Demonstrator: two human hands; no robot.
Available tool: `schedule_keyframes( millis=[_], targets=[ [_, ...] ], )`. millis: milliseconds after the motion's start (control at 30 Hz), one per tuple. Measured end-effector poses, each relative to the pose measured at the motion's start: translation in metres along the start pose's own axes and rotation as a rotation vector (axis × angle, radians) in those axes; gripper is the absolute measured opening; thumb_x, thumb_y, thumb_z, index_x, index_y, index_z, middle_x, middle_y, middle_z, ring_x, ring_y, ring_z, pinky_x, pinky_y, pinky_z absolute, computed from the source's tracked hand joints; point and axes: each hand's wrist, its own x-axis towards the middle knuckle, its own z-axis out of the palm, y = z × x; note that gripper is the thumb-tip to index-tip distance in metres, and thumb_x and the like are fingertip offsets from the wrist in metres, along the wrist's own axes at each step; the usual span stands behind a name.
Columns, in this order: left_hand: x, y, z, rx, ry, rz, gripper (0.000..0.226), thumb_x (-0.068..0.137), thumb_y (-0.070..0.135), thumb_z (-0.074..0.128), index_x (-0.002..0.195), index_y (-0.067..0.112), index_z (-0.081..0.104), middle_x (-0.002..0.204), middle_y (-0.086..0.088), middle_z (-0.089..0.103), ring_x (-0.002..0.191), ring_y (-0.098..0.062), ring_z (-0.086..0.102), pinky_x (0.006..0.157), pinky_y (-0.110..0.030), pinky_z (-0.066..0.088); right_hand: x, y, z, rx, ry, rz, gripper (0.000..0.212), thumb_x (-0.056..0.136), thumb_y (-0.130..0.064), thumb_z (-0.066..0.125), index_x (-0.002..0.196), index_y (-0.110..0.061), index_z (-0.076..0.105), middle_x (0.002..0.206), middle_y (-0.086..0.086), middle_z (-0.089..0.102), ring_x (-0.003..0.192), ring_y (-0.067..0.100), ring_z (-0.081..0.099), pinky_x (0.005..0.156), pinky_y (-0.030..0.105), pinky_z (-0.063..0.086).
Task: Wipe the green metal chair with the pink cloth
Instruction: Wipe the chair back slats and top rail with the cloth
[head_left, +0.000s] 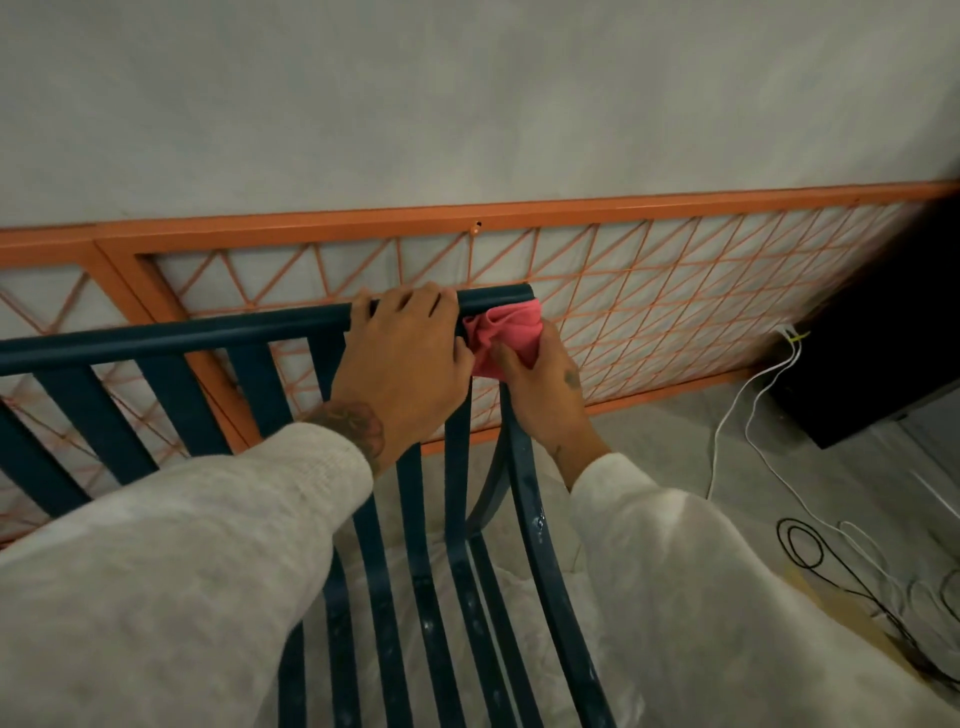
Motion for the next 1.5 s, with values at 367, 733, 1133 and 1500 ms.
schedule_keyframes(
  millis=[367, 733, 1133, 1500],
  targets=[
    [-0.001, 0.0, 0.0, -0.001, -0.036, 0.003, 0.056, 0.089, 0.033, 0.048, 0.139, 0.008, 0.044, 0.139, -0.009, 0.049, 0.129, -0.029, 0.043, 0.11, -0.058, 0.027, -0.008, 0.026, -0.022, -0.102, -0.272, 0.114, 0.026, 0.093, -0.044, 0.062, 0.114, -0.029, 0.06, 0.102, -0.013, 0.069, 0.093, -0.001, 0.063, 0.085, 0.021, 0.053],
    [0.0, -0.005, -0.003, 0.009, -0.063, 0.033, 0.058, 0.088, 0.031, 0.047, 0.141, 0.008, 0.041, 0.14, -0.009, 0.047, 0.129, -0.031, 0.042, 0.11, -0.057, 0.026, -0.06, 0.072, -0.016, -0.042, -0.263, 0.231, 0.024, 0.095, -0.041, 0.06, 0.117, -0.03, 0.058, 0.107, -0.006, 0.066, 0.099, 0.013, 0.064, 0.094, 0.037, 0.055],
    [0.0, -0.005, -0.004, -0.025, -0.073, 0.029, 0.062, 0.088, 0.026, 0.05, 0.145, 0.009, 0.034, 0.145, -0.008, 0.042, 0.135, -0.029, 0.035, 0.115, -0.057, 0.018, -0.06, 0.046, 0.006, -0.159, -0.004, 0.04, 0.002, 0.097, -0.037, 0.06, 0.098, -0.035, 0.06, 0.095, -0.01, 0.066, 0.088, 0.01, 0.066, 0.08, 0.036, 0.059],
    [-0.006, -0.005, -0.001, -0.039, -0.053, 0.037, 0.065, 0.084, 0.021, 0.052, 0.145, 0.009, 0.034, 0.145, -0.008, 0.041, 0.137, -0.029, 0.033, 0.116, -0.057, 0.015, -0.037, 0.037, 0.005, -0.388, -0.039, 0.139, 0.046, 0.096, -0.049, 0.053, 0.124, -0.012, 0.055, 0.11, -0.001, 0.045, 0.1, 0.014, 0.046, 0.091, 0.028, 0.042]
  ],
)
